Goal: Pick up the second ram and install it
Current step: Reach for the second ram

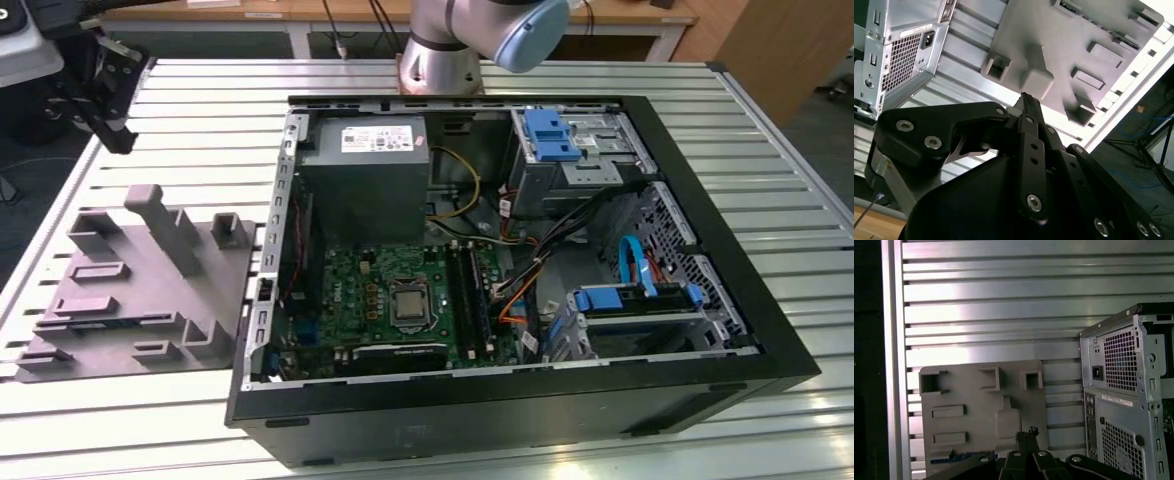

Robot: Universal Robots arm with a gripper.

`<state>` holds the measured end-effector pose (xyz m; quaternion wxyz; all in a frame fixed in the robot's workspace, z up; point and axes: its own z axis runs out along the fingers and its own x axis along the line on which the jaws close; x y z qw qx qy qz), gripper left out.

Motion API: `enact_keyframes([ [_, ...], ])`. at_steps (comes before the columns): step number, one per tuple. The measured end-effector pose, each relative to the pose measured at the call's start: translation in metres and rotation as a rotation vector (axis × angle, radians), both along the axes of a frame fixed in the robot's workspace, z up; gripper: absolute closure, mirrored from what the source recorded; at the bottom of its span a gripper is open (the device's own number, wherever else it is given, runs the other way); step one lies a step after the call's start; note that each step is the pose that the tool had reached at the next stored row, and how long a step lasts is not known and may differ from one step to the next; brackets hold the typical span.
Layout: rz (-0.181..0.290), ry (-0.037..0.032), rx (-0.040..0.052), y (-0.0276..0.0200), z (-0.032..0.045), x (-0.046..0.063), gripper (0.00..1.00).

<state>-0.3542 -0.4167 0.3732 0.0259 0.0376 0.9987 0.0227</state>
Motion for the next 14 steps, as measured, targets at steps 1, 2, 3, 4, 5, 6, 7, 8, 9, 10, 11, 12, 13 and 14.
enact_keyframes([
  [1,0.000,0.0000,0.0000,-0.0005,-0.0005,-0.002,0.89],
  [2,0.000,-0.0001,0.0000,-0.0010,-0.0011,-0.003,0.89],
  [3,0.000,0.0000,0.0000,-0.0015,-0.0016,-0.005,0.89],
  [4,0.000,0.0000,0.0000,-0.0020,-0.0021,-0.006,0.89],
  [5,0.000,0.0000,0.0000,-0.0025,-0.0026,-0.008,0.89],
  [6,0.000,0.0000,0.0000,-0.0031,-0.0031,-0.010,0.89],
  [7,0.000,0.0000,0.0000,-0.0037,-0.0037,-0.011,0.89],
  [8,0.000,0.0000,0.0000,-0.0043,-0.0044,-0.013,0.89],
  [9,0.000,0.0000,0.0000,-0.0049,-0.0052,-0.014,0.89],
  [10,0.000,0.0000,0.0000,-0.0056,-0.0061,-0.015,0.89],
  [11,0.000,-0.0001,0.0001,-0.0063,-0.0071,-0.017,0.89],
  [12,0.000,0.0000,0.0000,-0.0069,-0.0080,-0.018,0.89],
  [13,0.000,-0.0001,0.0001,-0.0075,-0.0090,-0.019,0.89],
  [14,0.000,0.0000,0.0000,-0.0081,-0.0099,-0.021,0.89],
])
